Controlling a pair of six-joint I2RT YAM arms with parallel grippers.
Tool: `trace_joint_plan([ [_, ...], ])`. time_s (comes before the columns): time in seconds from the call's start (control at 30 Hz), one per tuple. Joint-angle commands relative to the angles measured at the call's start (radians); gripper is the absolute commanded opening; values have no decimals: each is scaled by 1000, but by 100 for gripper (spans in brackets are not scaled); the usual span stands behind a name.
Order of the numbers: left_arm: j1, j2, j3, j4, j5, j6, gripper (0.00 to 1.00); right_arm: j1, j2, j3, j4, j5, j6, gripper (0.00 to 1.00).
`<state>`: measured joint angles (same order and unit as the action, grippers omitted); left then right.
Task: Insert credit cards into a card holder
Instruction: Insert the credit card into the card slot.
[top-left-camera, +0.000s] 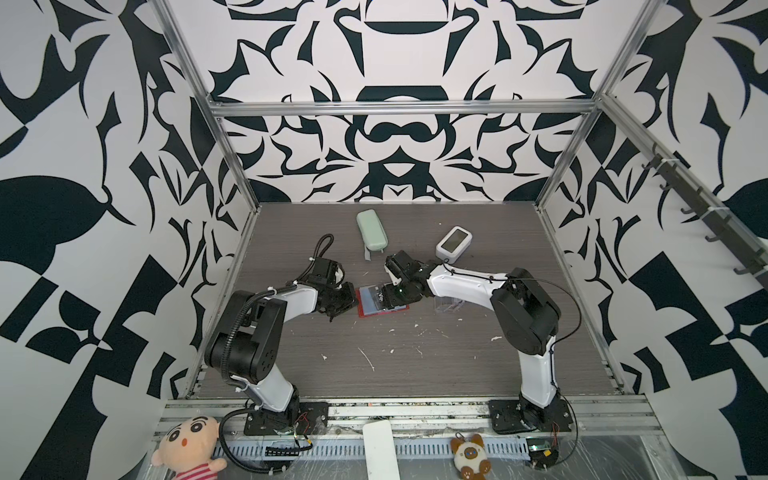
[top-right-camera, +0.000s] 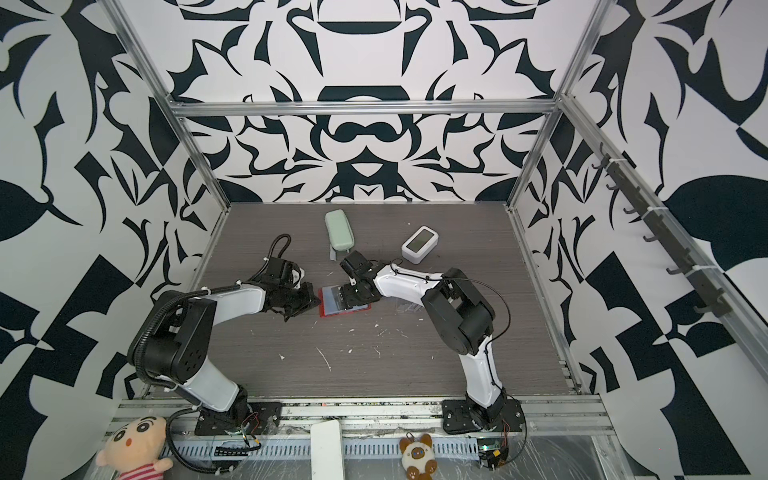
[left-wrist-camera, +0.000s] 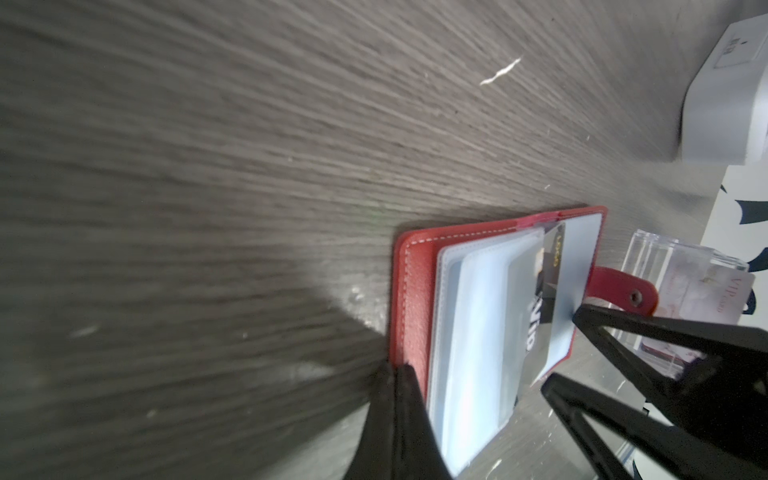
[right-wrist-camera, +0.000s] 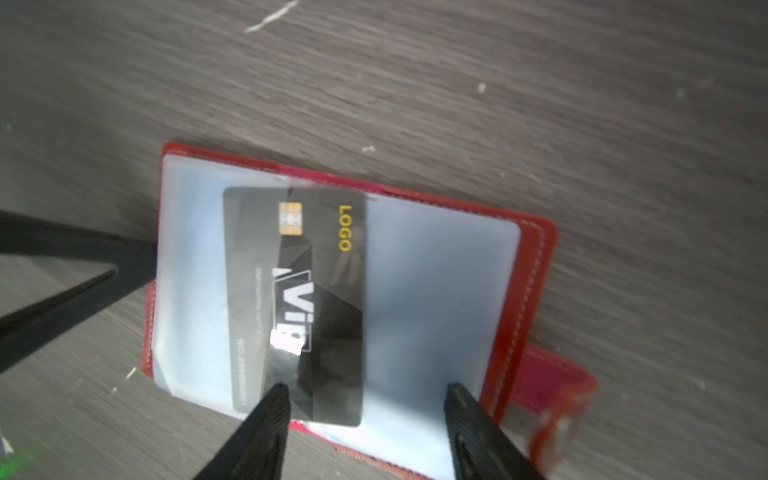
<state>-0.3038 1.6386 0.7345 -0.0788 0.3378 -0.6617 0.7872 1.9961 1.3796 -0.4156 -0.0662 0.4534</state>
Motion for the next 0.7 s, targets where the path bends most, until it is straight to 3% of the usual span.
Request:
trace_joint_plan([
  [0.0,0,36,-25,-68,-36,7,0,0,-38,58,-47,37,-19,51],
  [0.2,-1,36,-24,-70,-34,8,0,-1,-19,87,-64,55,-25,34],
  [0.4,0,36,-25,-70,-33,9,0,-2,21,125,-85,64,-40,10],
  [0.67,0,38,-21,-74,-31,10,0,0,75,165,-116,86,-53,0],
])
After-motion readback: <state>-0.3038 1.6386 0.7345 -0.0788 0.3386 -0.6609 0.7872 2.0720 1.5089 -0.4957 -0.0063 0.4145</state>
